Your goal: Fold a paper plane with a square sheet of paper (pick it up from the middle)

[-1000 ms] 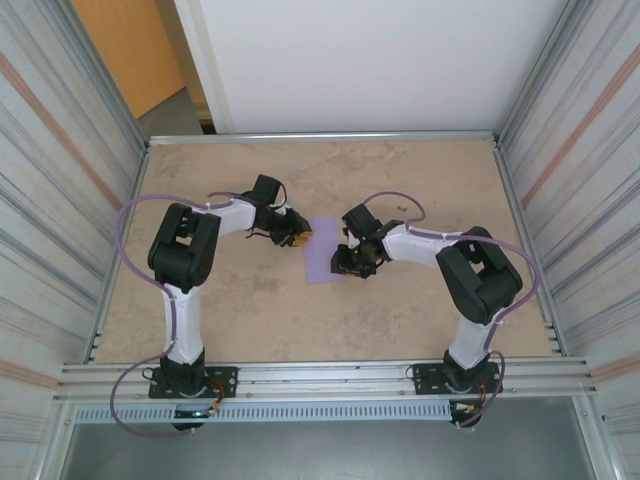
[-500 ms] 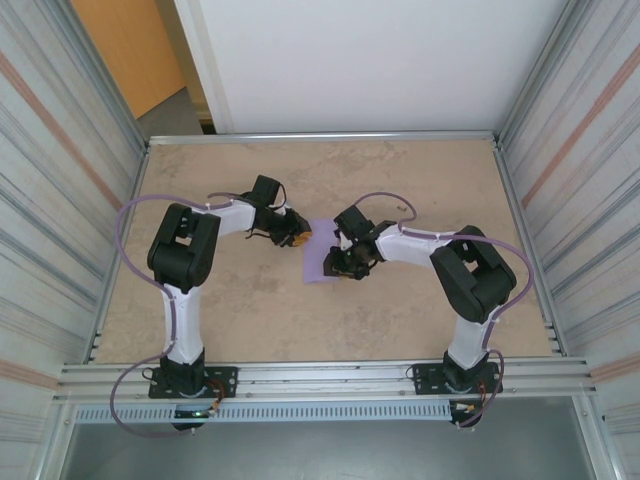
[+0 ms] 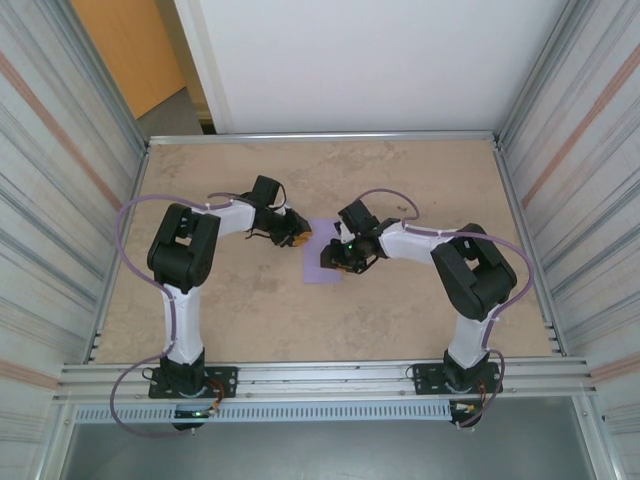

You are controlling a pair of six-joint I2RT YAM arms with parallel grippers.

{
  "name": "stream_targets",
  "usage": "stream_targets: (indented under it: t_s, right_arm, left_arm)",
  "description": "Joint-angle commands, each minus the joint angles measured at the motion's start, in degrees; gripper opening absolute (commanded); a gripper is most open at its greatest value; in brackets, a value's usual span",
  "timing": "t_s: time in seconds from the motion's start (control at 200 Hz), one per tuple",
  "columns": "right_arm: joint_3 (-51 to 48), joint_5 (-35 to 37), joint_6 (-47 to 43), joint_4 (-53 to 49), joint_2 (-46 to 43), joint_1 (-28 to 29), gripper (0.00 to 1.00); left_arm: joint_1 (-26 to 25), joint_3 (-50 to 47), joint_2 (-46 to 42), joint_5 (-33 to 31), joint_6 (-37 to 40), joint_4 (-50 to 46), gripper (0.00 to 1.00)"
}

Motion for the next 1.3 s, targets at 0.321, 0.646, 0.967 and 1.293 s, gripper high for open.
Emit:
stream_targets:
  t_s: [0.321,0.646,0.967,1.293]
  right_arm:
    - [2.4,3.5,0.0,-4.2,2.1,-1.9,0.4]
    - [3.9,3.4,-1.2,-5.7,3.9,-0.1,0.38]
    - [4.4,1.6,-1.4,-5.0,3.6,0.4,0.38]
    - [4.2,-3.0,-0.1,-1.3,4.2,-1.1,0.39]
  left_arm:
    - [-0.1,-3.2,4.2,-4.4,0.3,-4.6,0.22]
    - [-0.1,-3.1,5.1,-4.2,-0.4,-4.6,0.22]
    - [-0.1,-3.1,5.9,-4.2,-0.6,-4.5,0.22]
    - [-0.1,-3.4,6.0,-4.2,-0.6,-4.3,0.22]
